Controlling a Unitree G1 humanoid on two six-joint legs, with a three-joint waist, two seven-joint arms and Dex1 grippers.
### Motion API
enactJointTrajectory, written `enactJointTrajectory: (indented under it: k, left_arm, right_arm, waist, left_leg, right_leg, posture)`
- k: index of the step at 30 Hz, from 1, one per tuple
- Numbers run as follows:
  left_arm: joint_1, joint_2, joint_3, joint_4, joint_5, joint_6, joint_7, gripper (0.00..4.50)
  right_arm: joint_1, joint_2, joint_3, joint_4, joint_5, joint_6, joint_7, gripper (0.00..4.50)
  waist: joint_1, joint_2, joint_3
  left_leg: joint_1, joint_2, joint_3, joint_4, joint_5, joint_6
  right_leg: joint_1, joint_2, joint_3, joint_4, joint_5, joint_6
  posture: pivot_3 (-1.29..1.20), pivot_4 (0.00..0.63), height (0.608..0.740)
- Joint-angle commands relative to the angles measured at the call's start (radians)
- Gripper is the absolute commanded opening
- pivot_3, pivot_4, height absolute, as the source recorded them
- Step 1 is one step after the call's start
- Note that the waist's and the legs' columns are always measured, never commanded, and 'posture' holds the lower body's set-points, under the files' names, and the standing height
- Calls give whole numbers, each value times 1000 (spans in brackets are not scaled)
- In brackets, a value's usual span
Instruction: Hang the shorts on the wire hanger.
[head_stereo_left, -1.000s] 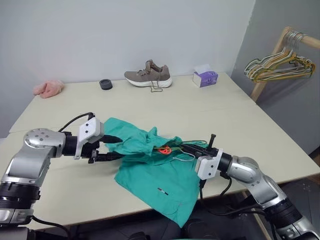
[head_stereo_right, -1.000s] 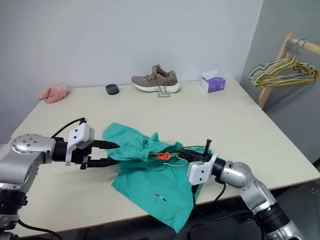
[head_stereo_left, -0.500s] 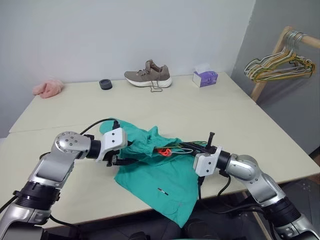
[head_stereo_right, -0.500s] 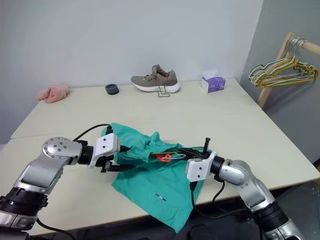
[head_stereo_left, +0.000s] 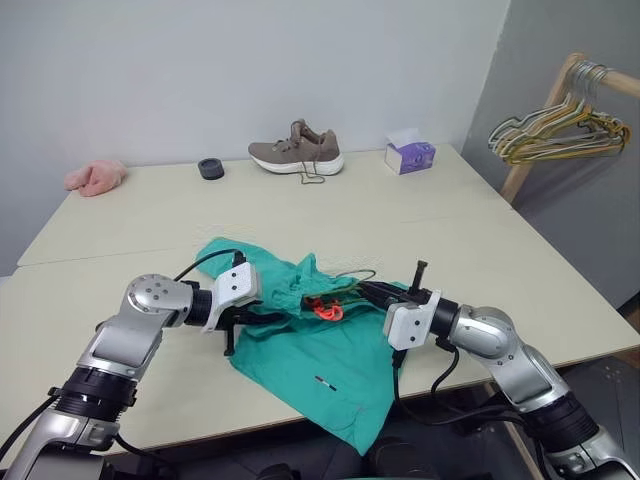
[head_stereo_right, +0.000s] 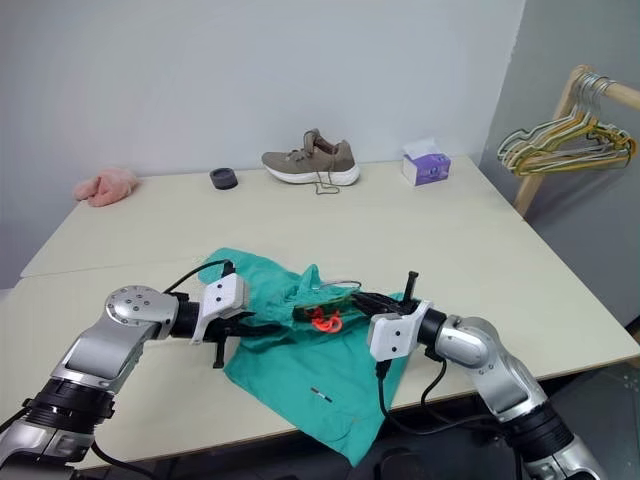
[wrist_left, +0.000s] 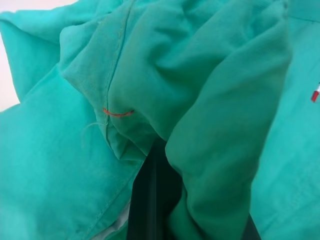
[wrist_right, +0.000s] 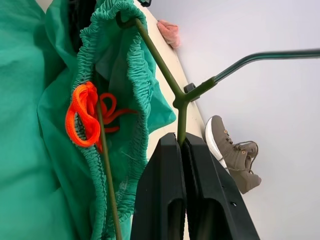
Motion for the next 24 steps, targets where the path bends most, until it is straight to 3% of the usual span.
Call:
enactJointTrajectory:
  k: [1,2,5,16,24]
  left_arm:
    - [-23,-12,49,5,-67,40,-12,9]
    - [-27,-11,54,14,-71,46,-12,9]
    - [-33,5,62,39,-67,44,-20,0]
    - [-84,-16,126,66,-105,87,40,0]
    - [-121,-18,162,8,-186,210,42,0]
  right_arm:
    - [-15,-17,10,-60,44,1,59,0]
    - [-12,-29,11,-64,63,13,86,0]
    - [-28,-85,-13,-51,112,51,159,684]
    - [-92,-299,-177,80,239,298,328,4470]
    - [-32,-124,-88,-51,214,426,249,4470]
  waist:
    - [0,0,0]
    - [0,0,0]
    - [0,0,0]
    - [3,1,0]
    - [-5,1,1]
  left_leg:
    - [0,0,0,0,0,0]
    - [0,0,0,0,0,0]
    - [0,0,0,0,0,0]
    - [0,0,0,0,0,0]
    - [0,2,-1,-1,0,0]
  right_leg:
    - [0,0,0,0,0,0]
    - [0,0,0,0,0,0]
    - [0,0,0,0,0,0]
    - [0,-1,-1,0,0,0]
    - [-1,-1,0,0,0,0]
  posture:
    - [-182,0,740]
    - [-182,0,740]
    - [-182,0,740]
    - [-181,0,740]
    - [-185,0,740]
